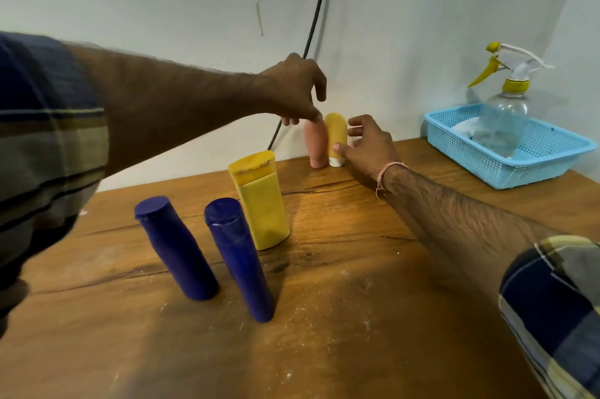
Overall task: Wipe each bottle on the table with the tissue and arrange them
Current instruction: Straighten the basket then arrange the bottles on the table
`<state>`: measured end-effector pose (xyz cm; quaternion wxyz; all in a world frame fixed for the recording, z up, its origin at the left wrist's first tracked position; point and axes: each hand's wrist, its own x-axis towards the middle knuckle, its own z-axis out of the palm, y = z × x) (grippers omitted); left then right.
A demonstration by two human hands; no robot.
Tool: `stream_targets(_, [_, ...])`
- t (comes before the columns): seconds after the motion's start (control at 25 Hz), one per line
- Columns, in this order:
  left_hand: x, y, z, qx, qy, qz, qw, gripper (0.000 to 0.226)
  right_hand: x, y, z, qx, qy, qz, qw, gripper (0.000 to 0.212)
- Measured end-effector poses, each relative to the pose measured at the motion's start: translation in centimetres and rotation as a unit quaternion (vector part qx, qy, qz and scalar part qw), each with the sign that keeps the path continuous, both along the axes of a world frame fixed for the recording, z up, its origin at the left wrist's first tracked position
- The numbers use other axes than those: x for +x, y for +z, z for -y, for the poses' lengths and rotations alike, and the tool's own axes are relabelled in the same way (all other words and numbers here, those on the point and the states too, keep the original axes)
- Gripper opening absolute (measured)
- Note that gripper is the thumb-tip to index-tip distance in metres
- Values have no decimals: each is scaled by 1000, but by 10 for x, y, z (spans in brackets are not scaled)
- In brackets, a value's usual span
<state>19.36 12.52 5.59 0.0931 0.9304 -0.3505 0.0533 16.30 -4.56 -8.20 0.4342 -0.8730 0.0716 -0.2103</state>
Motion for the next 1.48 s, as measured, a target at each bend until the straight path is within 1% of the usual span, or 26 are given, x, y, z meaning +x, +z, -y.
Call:
stream_targets(0.04, [-11, 8, -9, -12, -16, -7, 1000, 34, -7, 2, 0, -1, -13, 12, 1000, 63])
stream_targets(0.08, [-23, 16, -19, -9, -29, -32, 999, 33, -16, 2, -1, -16, -30, 34, 999, 61])
stream_targets(0.16, [-50, 31, -41, 54, -34, -122, 990, 44, -38, 2, -7, -78, -48, 94, 991, 53])
stream_targets(0.2, [-64, 36, -51, 98, -27, -161, 982, 51, -51, 1, -12, -101, -40, 120, 987, 50])
stream_targets(0.28, [-86, 41, -67, 150, -13, -200, 968, 63, -75, -1, -27, -104, 0, 144, 984, 43])
stream_targets(0.36, [-104, 38, -77, 158, -1, -215, 964, 68, -96, -3, -45, -86, 38, 144, 985, 34])
stream_targets(0.4, [-109, 34, -80, 157, 5, -221, 963, 65, -104, -5, -53, -82, 47, 139, 986, 32])
stream_targets(0.48, [-112, 23, -85, 154, 15, -211, 965, 50, -115, -8, -64, -70, 49, 126, 988, 30])
stream_targets(0.6, [-104, 14, -95, 135, 26, -159, 978, 34, -123, -10, -66, -14, 29, 92, 995, 29])
stream_targets(0.72, [-85, 19, -110, 134, 32, -90, 986, 32, -121, -10, -69, 10, 23, 75, 997, 28])
stream_targets(0.76, [-77, 22, -114, 138, 37, -66, 988, 34, -120, -9, -72, 11, 36, 74, 997, 27])
stream_targets(0.84, [-56, 23, -121, 141, 53, -29, 988, 36, -119, -6, -80, 16, 93, 65, 993, 27])
stream_targets(0.92, [-37, 20, -126, 148, 77, 0, 986, 38, -123, -4, -89, -7, 177, 29, 984, 32])
stream_targets(1.0, [-19, 13, -131, 165, 96, 29, 981, 39, -132, -4, -97, -50, 255, -13, 965, 42])
stream_targets(1.04, [-11, 9, -133, 167, 104, 33, 980, 39, -138, -5, -100, -53, 284, -31, 957, 47])
stream_targets(1.2, [10, -6, -139, 128, 125, 34, 983, 37, -166, 0, -102, 10, 358, -91, 929, 72])
stream_targets(1.28, [13, -9, -143, 100, 133, 22, 986, 39, -180, 4, -102, 11, 395, -114, 912, 87])
stream_targets(1.36, [13, -12, -148, 71, 144, -11, 987, 43, -191, 6, -107, -15, 407, -128, 904, 98])
stream_targets(1.44, [10, -18, -154, 35, 155, -36, 987, 50, -198, 2, -118, -59, 375, -130, 916, 103])
stream_targets(1.48, [8, -21, -157, 4, 162, -49, 986, 55, -200, -2, -123, -82, 349, -118, 926, 101])
